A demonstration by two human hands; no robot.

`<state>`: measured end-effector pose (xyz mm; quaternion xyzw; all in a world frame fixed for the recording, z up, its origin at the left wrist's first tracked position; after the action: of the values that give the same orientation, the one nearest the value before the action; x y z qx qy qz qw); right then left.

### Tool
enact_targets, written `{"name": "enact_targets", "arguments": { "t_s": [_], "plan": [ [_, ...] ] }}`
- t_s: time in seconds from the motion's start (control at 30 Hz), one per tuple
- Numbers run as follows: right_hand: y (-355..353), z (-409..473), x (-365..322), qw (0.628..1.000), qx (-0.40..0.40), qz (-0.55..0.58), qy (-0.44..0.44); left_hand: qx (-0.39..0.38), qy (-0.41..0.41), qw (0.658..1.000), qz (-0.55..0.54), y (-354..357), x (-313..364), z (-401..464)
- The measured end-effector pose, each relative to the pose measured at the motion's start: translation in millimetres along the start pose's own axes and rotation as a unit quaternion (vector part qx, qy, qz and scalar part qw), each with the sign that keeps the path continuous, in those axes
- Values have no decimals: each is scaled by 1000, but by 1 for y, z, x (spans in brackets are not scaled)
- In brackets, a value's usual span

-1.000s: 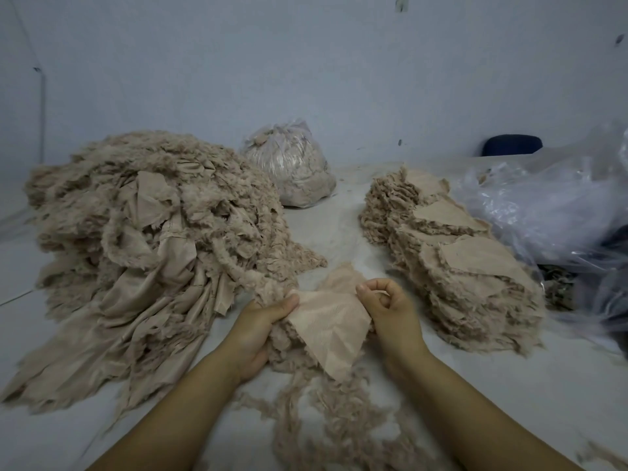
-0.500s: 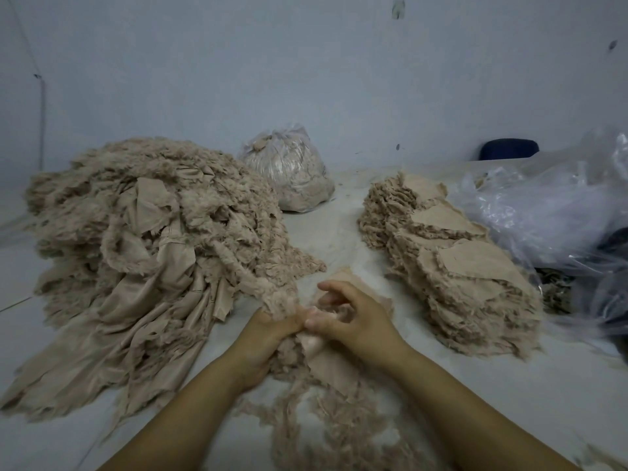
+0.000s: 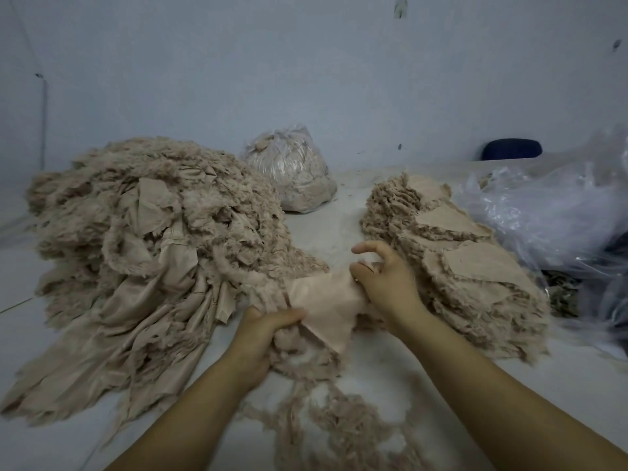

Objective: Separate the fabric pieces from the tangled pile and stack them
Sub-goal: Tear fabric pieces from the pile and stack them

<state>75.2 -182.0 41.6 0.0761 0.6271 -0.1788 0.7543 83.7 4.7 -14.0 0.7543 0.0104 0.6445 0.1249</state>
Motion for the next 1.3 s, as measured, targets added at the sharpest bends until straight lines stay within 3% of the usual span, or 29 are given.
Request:
{"name": "enact_targets", "arguments": {
  "t_s": [0.1,0.2,0.27,0.4,0.53,0.6,0.67,0.77,0.87,0.93,1.03,1.17,1.3],
  "plan": [
    [-4,-1,8,999,-44,-22,8,39,-7,993,-107,-6,3,8],
    [-13,7,17,999,38,-22,6,55,7,980,-189,0,9,13],
    [-21,11,29,996,77,-21,35,57,-1,977,-206,4,8,15],
    [-27,4,55,987,27,-98,122,23,-46,986,-159,7,-7,9],
    [-26,-4,44,956,-10,-292,13,-28,-58,985,-162,10,-3,6],
    [-18,-15,33,946,3,-316,-69,-74,-66,975,-201,16,0,4],
    [-3,-25,21,968,-22,-227,-108,-118,-62,971,-199,22,3,0],
    [28,-40,18,986,-166,-21,-4,-165,-58,967,-183,30,2,-6],
    [41,-46,26,968,-187,144,88,-137,-46,974,-176,28,2,-7],
    [39,-46,33,975,-161,126,88,-89,-25,978,-189,20,6,-1],
    [37,-46,39,958,-190,167,137,-15,12,981,-191,8,12,4],
    [44,-47,38,901,-226,300,216,-33,32,991,-122,12,14,-1],
    [45,-43,38,941,-115,275,163,53,61,994,-74,4,14,5]
  ]
}}
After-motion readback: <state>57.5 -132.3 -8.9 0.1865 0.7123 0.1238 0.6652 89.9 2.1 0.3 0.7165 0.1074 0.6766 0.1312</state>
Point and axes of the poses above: each hand's wrist, its own z-axis towards the middle knuckle, its own y-axis out of the palm, x = y × z, the point moved 3 cm from there along z, towards the middle knuckle, and after that the axes turned 6 degrees about z, right-handed, at the moved point
